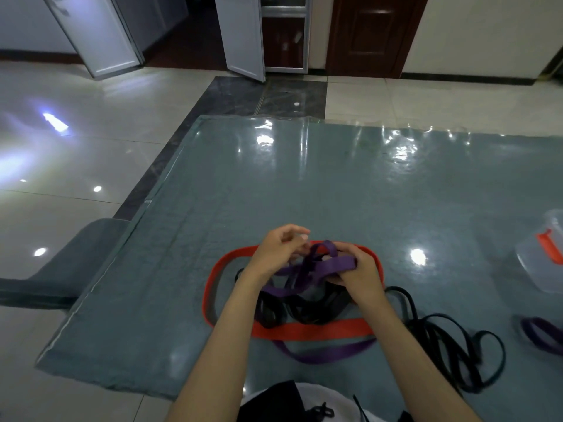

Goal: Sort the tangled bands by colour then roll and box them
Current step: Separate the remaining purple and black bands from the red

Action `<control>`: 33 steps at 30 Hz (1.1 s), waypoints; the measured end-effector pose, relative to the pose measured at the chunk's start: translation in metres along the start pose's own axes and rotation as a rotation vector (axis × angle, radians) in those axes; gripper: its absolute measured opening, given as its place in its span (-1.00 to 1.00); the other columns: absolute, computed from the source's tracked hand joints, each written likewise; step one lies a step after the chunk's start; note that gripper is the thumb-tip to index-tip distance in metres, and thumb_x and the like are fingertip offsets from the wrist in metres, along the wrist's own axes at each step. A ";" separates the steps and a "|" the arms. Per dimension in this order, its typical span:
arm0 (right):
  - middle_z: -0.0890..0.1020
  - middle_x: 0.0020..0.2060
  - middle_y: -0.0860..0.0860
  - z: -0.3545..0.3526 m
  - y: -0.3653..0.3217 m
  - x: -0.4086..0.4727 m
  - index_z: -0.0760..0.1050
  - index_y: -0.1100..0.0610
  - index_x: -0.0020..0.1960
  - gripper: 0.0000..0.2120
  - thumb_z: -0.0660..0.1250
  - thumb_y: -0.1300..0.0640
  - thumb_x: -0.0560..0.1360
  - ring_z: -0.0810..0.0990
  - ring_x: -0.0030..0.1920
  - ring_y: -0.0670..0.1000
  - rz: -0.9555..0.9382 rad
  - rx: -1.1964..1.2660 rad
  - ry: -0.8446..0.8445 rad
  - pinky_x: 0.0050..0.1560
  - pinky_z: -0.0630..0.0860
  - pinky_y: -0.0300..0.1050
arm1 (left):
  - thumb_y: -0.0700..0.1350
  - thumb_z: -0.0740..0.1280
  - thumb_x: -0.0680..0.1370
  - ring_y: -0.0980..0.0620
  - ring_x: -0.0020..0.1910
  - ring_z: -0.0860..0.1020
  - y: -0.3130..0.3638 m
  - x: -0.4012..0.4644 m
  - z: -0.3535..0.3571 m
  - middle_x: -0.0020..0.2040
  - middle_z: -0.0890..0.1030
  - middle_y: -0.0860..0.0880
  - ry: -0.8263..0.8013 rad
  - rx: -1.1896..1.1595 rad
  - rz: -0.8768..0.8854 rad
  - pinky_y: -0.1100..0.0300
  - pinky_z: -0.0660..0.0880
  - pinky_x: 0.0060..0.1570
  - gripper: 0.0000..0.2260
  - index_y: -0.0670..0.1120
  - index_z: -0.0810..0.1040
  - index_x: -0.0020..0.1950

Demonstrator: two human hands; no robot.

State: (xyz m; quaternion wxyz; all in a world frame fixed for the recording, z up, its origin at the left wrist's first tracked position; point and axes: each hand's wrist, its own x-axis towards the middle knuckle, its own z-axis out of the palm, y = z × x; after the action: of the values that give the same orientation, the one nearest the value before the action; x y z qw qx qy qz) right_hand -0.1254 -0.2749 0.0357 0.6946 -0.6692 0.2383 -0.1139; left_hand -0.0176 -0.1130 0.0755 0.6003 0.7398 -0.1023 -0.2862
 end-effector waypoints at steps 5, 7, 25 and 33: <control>0.76 -0.15 -0.08 -0.014 0.012 0.007 0.71 -0.01 0.08 -0.69 0.48 0.38 0.52 0.73 -0.08 -0.02 -0.044 -0.079 0.010 -0.11 0.69 -0.04 | -0.21 0.39 0.61 -0.22 0.13 0.65 -0.066 0.005 -0.041 0.08 0.69 -0.23 0.416 0.552 -0.166 -0.06 0.56 0.15 -0.89 -0.23 0.62 0.08; 0.74 -0.18 -0.15 -0.017 0.014 0.009 0.71 -0.01 0.08 -0.73 0.51 0.33 0.52 0.71 -0.13 -0.11 -0.068 -0.113 0.001 -0.14 0.66 -0.15 | -0.15 0.43 0.60 -0.26 0.19 0.62 -0.087 0.004 -0.048 0.16 0.65 -0.28 0.422 0.574 -0.310 -0.06 0.55 0.17 -0.78 -0.26 0.57 0.16; 0.72 -0.23 -0.05 -0.017 0.006 0.005 0.70 0.03 0.11 -0.80 0.54 0.25 0.53 0.69 -0.16 -0.12 -0.100 -0.115 -0.109 -0.14 0.61 -0.28 | -0.04 0.56 0.52 -0.11 -0.16 0.59 -0.129 0.000 -0.037 -0.27 0.57 -0.10 0.363 0.307 -0.425 0.03 0.43 -0.18 -0.69 -0.14 0.49 -0.22; 0.74 -0.18 -0.08 -0.026 0.003 -0.001 0.72 -0.05 0.12 -0.80 0.56 0.14 0.52 0.69 -0.13 -0.14 -0.161 -0.235 -0.105 -0.06 0.57 -0.32 | -0.03 0.49 0.54 -0.22 0.11 0.69 -0.120 0.000 -0.049 0.06 0.74 -0.19 0.620 0.341 -0.429 0.07 0.57 0.02 -0.83 -0.07 0.73 0.07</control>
State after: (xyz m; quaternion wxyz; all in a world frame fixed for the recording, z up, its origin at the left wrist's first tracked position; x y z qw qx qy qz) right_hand -0.1391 -0.2967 0.0334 0.6115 -0.7679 0.1589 -0.1054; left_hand -0.0139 -0.0410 -0.0328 0.3980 0.8844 0.1941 -0.1472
